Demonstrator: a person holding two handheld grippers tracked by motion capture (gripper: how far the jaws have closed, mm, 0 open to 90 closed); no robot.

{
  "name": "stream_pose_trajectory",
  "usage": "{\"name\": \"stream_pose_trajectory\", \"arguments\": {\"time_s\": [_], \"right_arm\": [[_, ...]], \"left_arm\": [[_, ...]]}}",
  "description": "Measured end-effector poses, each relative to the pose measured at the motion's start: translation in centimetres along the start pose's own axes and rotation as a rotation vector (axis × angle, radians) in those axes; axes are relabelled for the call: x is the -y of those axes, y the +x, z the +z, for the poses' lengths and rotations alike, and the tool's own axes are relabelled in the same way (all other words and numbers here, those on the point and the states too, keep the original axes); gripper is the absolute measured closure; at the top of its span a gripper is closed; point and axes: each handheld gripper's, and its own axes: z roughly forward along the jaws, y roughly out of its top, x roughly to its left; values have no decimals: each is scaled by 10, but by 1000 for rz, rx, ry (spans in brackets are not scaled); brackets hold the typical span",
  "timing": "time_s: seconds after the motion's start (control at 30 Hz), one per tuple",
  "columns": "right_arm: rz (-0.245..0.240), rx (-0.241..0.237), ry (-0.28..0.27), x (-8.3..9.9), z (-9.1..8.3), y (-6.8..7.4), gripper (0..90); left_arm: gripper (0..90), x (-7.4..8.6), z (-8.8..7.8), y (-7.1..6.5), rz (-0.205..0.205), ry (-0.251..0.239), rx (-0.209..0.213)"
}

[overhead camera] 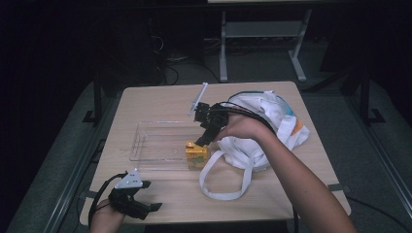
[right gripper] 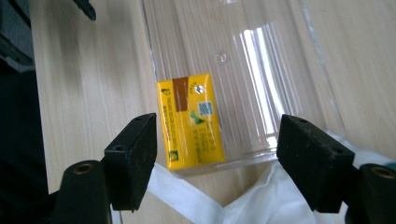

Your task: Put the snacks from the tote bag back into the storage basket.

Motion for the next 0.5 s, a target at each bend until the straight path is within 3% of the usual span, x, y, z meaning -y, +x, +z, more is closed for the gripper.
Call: {"name": "stream_pose_trajectory", "arguments": {"time_s": [0.23,0.5], "right_arm": [[76,59,-56,28,-17,-4,271],[134,91,-99,60,-27,-5,264]], "left_arm": [[129,-3,2,2,22,3,7],[129,-7,6,4,19,-4,15]]}}
